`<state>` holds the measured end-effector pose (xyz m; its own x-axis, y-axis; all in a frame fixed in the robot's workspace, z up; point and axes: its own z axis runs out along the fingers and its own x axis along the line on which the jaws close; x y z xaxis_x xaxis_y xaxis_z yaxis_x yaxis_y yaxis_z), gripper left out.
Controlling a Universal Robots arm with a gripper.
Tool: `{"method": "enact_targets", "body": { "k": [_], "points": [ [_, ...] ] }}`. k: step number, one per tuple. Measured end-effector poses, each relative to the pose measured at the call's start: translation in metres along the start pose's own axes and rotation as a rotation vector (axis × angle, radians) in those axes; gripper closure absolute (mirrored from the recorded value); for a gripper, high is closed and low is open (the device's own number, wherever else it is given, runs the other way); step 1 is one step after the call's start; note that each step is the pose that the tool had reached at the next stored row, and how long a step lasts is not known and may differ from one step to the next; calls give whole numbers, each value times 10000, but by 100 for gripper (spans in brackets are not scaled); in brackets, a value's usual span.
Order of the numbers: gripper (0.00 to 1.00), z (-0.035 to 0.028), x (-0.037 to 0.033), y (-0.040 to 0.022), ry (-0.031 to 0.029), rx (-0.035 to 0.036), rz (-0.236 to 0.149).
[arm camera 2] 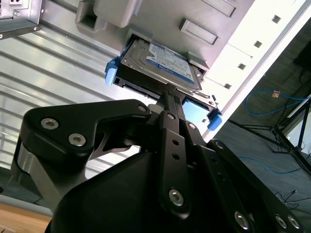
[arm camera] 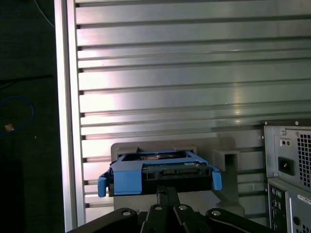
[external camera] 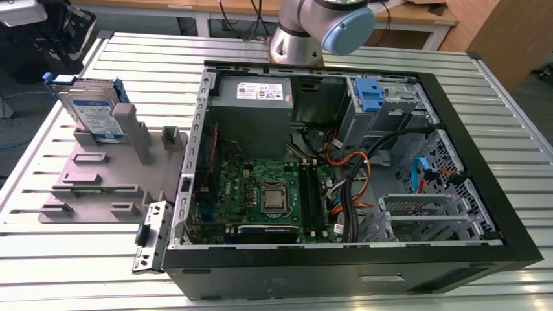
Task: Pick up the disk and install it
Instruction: 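Pick up the disk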
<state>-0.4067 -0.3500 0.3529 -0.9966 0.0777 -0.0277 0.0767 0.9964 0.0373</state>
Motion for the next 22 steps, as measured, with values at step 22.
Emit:
{"method": "enact_targets", "body": {
  "k": [22],
  "points": [
    [89, 0, 0, 0, 78, -57, -2078]
  ]
}}
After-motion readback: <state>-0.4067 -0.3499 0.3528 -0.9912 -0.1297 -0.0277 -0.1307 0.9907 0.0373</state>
